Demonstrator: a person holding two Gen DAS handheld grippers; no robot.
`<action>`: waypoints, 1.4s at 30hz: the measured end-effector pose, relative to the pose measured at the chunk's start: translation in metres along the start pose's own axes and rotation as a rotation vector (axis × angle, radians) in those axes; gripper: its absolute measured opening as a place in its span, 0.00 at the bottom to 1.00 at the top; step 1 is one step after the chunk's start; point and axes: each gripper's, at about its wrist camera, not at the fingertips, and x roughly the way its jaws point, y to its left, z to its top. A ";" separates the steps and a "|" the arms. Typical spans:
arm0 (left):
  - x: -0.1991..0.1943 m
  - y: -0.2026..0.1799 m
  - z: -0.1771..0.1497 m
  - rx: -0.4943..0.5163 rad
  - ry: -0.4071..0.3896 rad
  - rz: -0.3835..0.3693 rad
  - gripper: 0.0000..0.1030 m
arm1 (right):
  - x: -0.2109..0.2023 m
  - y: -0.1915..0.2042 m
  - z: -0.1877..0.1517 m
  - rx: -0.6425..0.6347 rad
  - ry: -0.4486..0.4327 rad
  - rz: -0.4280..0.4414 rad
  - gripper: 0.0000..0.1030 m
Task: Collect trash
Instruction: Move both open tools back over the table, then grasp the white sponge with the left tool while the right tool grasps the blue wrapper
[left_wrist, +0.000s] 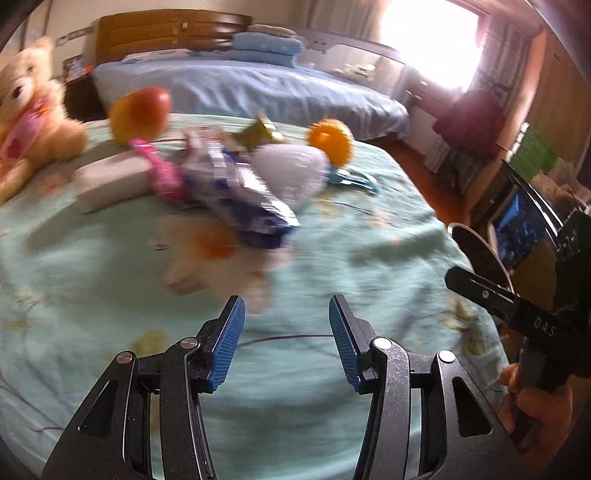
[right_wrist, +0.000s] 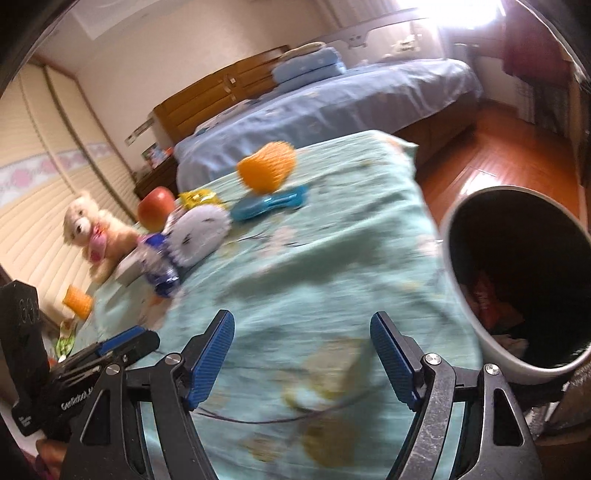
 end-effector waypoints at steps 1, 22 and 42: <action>-0.003 0.009 0.000 -0.013 -0.006 0.012 0.47 | 0.003 0.006 -0.001 -0.010 0.006 0.007 0.75; -0.011 0.101 0.012 -0.061 -0.005 0.128 0.58 | 0.048 0.100 -0.001 -0.154 0.083 0.108 0.75; 0.040 0.166 0.077 0.067 0.085 0.151 0.80 | 0.098 0.138 0.014 -0.211 0.126 0.124 0.75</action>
